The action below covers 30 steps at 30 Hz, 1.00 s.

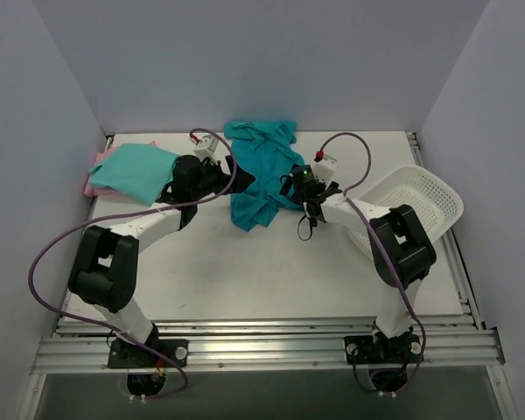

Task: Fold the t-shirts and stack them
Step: Flatten the tshirt out

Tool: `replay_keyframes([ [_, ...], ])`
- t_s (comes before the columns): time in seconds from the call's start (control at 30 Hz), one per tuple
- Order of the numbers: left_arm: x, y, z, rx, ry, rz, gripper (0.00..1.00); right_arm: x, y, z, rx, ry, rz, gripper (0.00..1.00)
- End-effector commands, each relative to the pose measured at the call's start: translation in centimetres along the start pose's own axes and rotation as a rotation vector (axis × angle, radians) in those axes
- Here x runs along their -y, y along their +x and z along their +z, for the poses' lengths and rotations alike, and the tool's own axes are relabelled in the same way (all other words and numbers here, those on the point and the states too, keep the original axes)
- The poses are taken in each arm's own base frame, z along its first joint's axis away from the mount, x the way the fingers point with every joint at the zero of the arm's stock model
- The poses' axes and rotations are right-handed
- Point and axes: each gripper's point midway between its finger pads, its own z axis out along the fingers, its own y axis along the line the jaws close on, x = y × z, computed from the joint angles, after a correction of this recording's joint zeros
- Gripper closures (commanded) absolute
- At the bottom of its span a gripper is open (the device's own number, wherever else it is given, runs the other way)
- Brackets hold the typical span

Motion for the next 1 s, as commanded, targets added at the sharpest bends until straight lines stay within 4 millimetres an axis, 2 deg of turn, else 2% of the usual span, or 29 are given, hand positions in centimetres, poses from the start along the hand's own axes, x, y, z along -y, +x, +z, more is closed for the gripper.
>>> replay_keyframes([
  [0.0,1.1,-1.6,0.2,0.05,0.056,0.018,0.02,2.6,0.7,0.9,-0.001,0.076,-0.007,0.02],
  [0.2,1.0,-1.4,0.2,0.047,0.058,0.016,0.02,2.4,1.7,2.0,-0.024,0.06,-0.001,0.06],
  [0.4,0.7,-1.2,0.4,0.042,0.05,0.015,0.02,2.0,2.9,2.9,-0.049,0.044,-0.006,0.15],
  [0.47,0.5,-1.2,0.5,0.042,0.048,0.015,0.02,2.0,3.0,2.9,-0.053,0.039,-0.007,0.24],
  [0.6,0.4,-0.9,0.7,0.034,0.049,0.013,0.02,1.8,3.0,3.0,-0.052,0.026,-0.005,0.63],
  [0.63,0.4,-1.0,0.7,0.036,0.048,0.013,0.02,1.9,3.1,3.0,-0.054,0.028,-0.005,0.79],
  [0.7,0.5,-1.0,0.7,0.035,0.051,0.013,0.02,1.8,3.1,3.0,-0.056,0.031,-0.005,0.9],
  [0.77,0.5,-1.0,0.7,0.035,0.051,0.013,0.02,1.8,3.0,2.9,-0.055,0.032,-0.005,0.94],
  [0.8,0.4,-0.9,0.7,0.033,0.05,0.011,0.02,2.0,3.0,2.9,-0.057,0.038,-0.006,1.0],
  [0.93,0.4,-0.9,0.7,0.034,0.049,0.013,0.02,2.5,3.0,2.2,-0.059,0.051,-0.015,1.0],
  [0.97,0.4,-1.2,0.6,0.039,0.043,0.014,0.02,2.2,2.6,1.4,-0.049,0.039,-0.014,1.0],
])
